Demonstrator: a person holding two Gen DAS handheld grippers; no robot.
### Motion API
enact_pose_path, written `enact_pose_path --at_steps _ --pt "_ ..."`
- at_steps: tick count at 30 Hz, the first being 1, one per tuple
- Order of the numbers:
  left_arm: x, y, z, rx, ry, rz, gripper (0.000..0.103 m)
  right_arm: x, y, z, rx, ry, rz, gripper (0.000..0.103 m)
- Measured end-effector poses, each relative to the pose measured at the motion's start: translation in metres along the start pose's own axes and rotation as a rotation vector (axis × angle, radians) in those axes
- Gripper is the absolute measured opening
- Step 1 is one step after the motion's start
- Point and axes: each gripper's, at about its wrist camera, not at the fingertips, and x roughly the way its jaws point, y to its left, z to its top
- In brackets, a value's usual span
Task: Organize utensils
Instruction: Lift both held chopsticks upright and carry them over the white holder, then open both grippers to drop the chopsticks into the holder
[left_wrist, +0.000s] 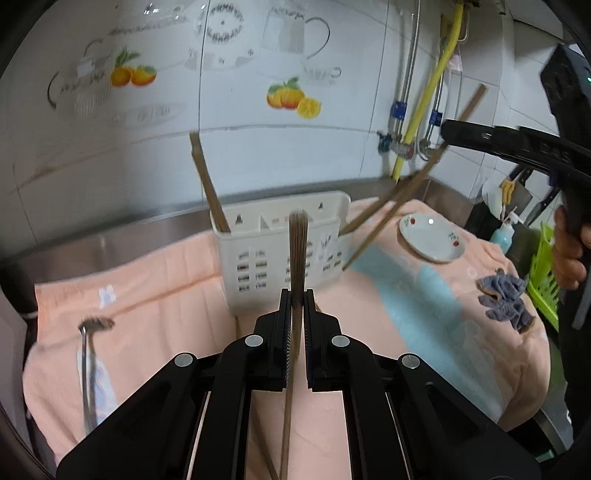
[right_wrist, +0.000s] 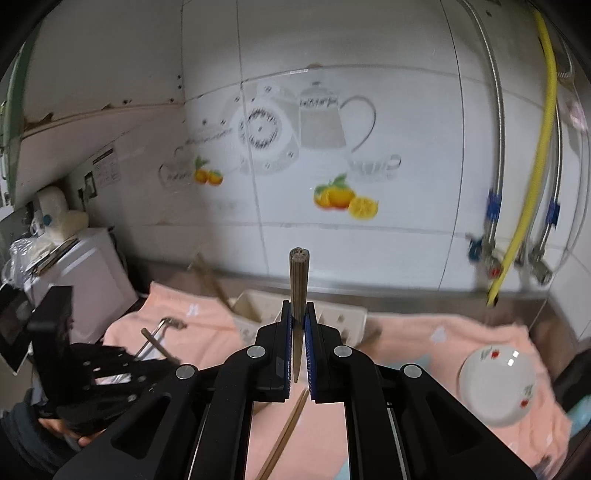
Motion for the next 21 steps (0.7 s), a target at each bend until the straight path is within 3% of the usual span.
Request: enact_pose_path --at_steps 6,14,21 --pt "-0.017 -0.001 0.035 0.035 -0.057 0.001 0.005 0.011 -0.007 0.027 -0.004 -0.037 -0.052 0.006" --pt "-0.046 -0.009 0.094 0.096 -0.189 0.023 0.005 0.031 -0.018 0.037 0.021 -0.054 -0.086 0.006" --pt "-0.036 0.007 0.133 0.067 -0.244 0.077 0.005 0.045 -0.024 0.041 0.019 -0.044 -0.102 0.006"
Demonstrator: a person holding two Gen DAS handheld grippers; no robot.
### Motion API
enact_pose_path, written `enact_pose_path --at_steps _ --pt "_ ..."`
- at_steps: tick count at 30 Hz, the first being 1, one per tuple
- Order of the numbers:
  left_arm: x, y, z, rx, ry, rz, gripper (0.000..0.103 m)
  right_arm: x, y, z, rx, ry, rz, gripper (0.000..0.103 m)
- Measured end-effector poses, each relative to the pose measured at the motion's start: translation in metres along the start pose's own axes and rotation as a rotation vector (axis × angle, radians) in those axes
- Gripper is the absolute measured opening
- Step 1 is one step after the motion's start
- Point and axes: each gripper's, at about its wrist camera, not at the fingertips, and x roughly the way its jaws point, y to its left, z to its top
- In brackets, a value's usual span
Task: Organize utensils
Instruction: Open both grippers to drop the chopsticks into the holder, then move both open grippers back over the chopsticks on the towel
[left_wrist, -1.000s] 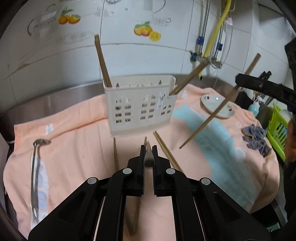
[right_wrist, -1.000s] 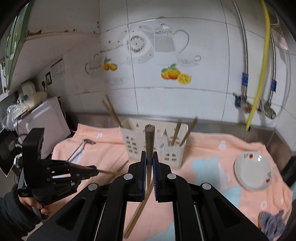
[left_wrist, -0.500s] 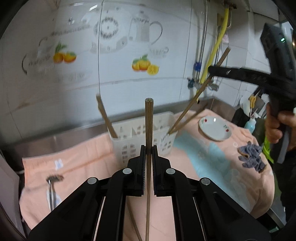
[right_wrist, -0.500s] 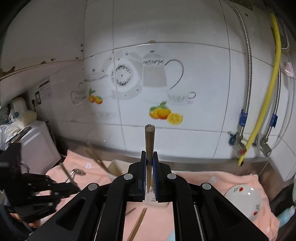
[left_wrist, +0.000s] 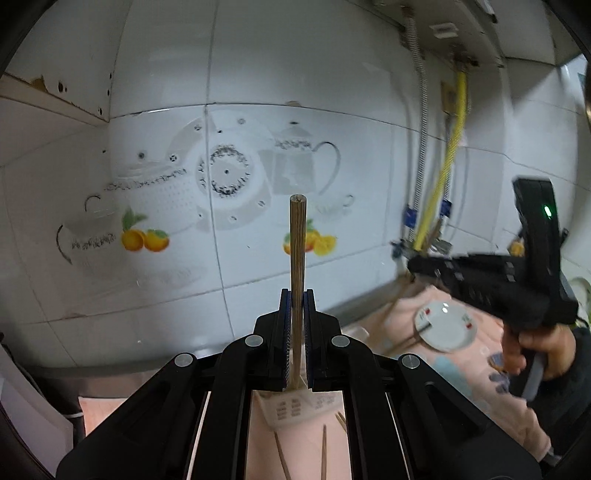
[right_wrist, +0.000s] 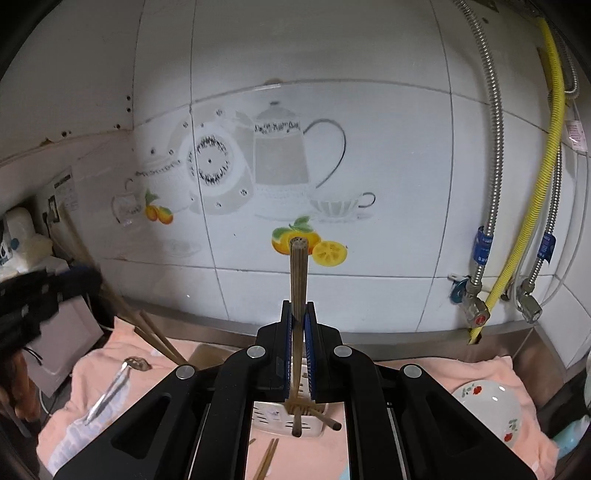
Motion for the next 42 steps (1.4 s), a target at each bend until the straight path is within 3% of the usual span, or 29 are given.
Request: enact_pose_path --at_steps 3,10,14,22,31,33,34,42 --pt "0.02 0.01 -0.001 -0.018 0.016 0.04 0.005 0.011 -0.001 -0.004 -0.01 0.026 -0.007 0.006" --pt "0.061 0.029 -0.025 -0.078 0.106 0.056 0.005 0.038 -0.001 -0.022 -0.032 0.101 -0.009 0.006" --pt "0.074 0.034 -0.038 -0.093 0.149 0.052 0.006 0.048 -0.001 -0.031 -0.038 0.133 -0.013 0.006" --pt "0.079 0.033 -0.041 -0.078 0.157 0.05 0.006 0.057 -0.001 -0.043 -0.04 0.173 -0.016 0.007" --pt "0.071 0.034 -0.037 -0.086 0.156 0.064 0.01 0.041 -0.002 -0.039 -0.042 0.15 -0.02 0.009" --pt "0.065 0.035 -0.037 -0.092 0.146 0.069 0.027 0.032 -0.002 -0.038 -0.043 0.132 -0.023 0.015" --pt "0.061 0.035 -0.037 -0.092 0.138 0.075 0.029 0.026 -0.001 -0.039 -0.044 0.122 -0.022 0.016" --pt "0.014 0.03 -0.052 -0.098 0.1 0.065 0.03 -0.022 0.015 -0.061 -0.043 0.074 0.015 0.023"
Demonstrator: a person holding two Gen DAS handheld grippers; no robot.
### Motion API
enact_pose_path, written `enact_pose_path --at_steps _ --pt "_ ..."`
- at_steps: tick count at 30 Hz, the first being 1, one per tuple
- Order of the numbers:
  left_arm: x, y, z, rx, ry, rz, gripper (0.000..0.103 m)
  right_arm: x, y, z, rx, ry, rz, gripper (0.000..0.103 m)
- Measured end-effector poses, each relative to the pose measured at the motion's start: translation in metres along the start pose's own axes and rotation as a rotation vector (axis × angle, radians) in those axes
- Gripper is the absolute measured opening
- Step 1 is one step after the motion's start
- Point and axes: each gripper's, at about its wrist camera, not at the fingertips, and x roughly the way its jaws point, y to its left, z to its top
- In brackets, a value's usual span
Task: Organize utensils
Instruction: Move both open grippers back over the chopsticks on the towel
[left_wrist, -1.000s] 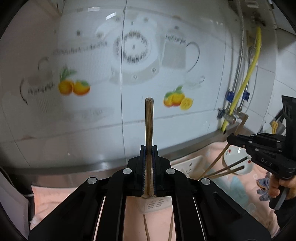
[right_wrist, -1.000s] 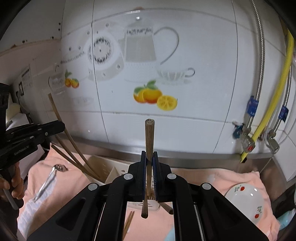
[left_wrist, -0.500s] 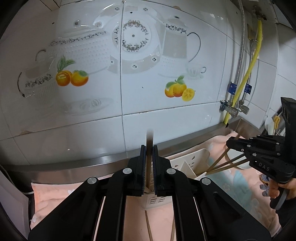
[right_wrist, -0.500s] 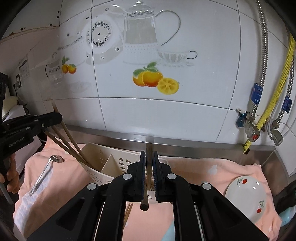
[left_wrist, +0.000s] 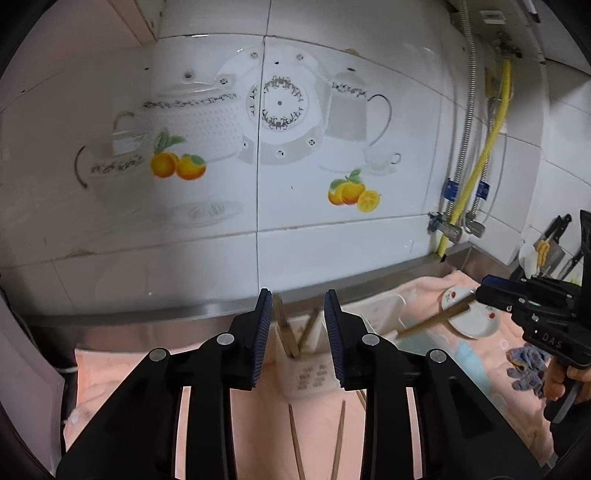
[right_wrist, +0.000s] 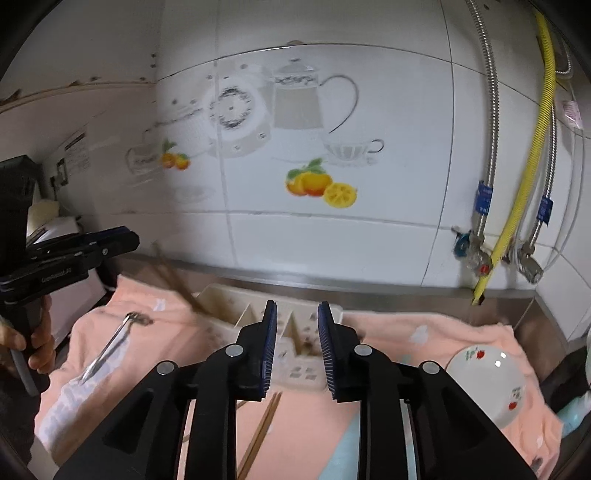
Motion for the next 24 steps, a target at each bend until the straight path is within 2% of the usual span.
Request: enact_pose_path --at_steps 7,17,20,24 --pt "-0.026 -0.003 -0.052 -0.015 0.04 -0.023 0.031 -0.007 0.025 -0.062 0.008 0.069 0.041 0.023" --pt "-0.043 0.006 -0.138 -0.076 0.127 -0.034 0.038 0.02 0.046 -0.171 0.081 0.265 0.063 0.023" --pt "-0.044 0.013 -0.158 -0.115 0.154 -0.035 0.038 0.029 0.049 -0.194 0.117 0.307 0.075 0.023" --pt "-0.046 0.024 -0.179 -0.165 0.176 -0.035 0.039 0.038 0.051 -0.208 0.159 0.336 0.088 0.022"
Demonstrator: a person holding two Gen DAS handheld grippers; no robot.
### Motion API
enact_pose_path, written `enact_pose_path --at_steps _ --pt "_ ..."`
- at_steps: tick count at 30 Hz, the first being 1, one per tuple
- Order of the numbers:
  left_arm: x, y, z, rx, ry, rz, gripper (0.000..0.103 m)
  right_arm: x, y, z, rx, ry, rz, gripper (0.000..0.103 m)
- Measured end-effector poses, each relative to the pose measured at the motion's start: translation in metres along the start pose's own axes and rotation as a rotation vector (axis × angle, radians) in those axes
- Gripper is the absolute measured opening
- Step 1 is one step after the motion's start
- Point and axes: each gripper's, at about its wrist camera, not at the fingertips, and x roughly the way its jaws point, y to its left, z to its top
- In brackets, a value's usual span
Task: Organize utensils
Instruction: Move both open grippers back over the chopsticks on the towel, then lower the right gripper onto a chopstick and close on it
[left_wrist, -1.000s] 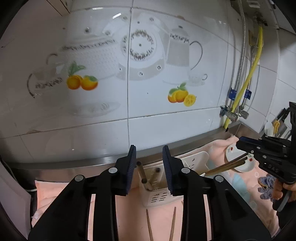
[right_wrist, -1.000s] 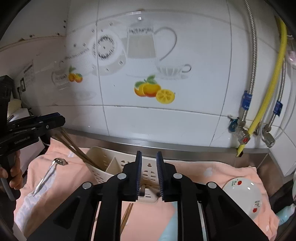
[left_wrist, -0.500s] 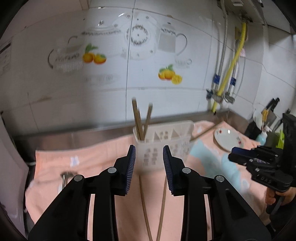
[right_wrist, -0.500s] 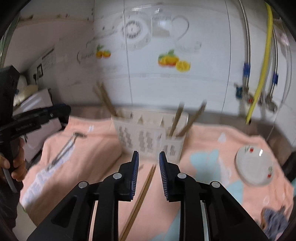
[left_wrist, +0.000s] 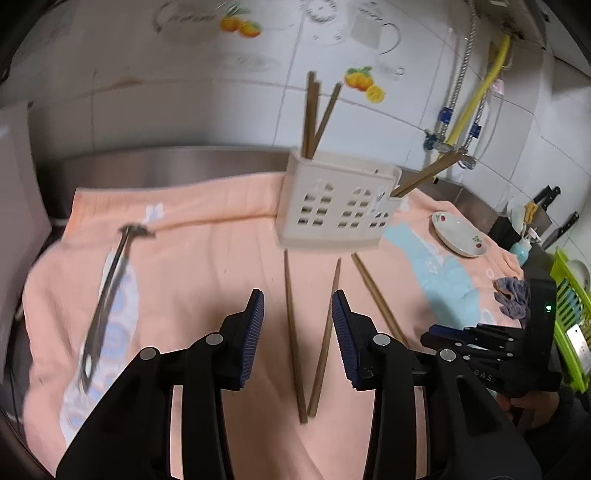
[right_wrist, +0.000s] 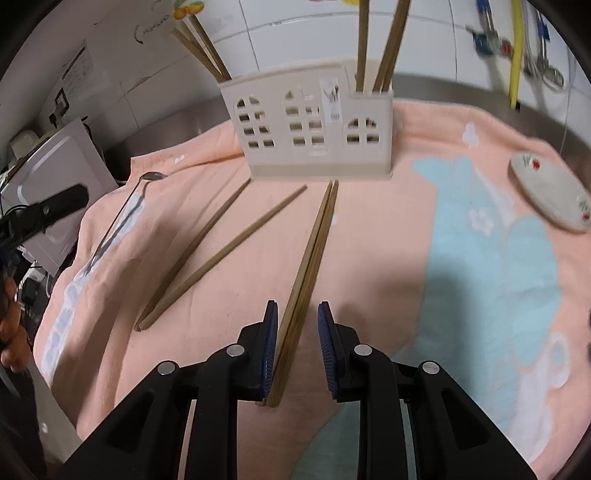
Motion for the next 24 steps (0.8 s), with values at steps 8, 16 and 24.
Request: enact_pose_path --at_steps 8,16,24 --pt "0.007 0.013 -0.02 -0.032 0.036 0.013 0.039 0.016 0.0 -0.007 0.031 0.025 -0.004 0.013" --pt "0.012 0.014 -0.025 -0.035 0.053 0.003 0.039 0.023 0.0 -0.006 0.031 0.036 -0.025 0.012" --pt "0.015 0.009 -0.027 -0.027 0.066 -0.01 0.039 0.025 0.011 -0.005 -0.04 0.051 -0.106 0.011"
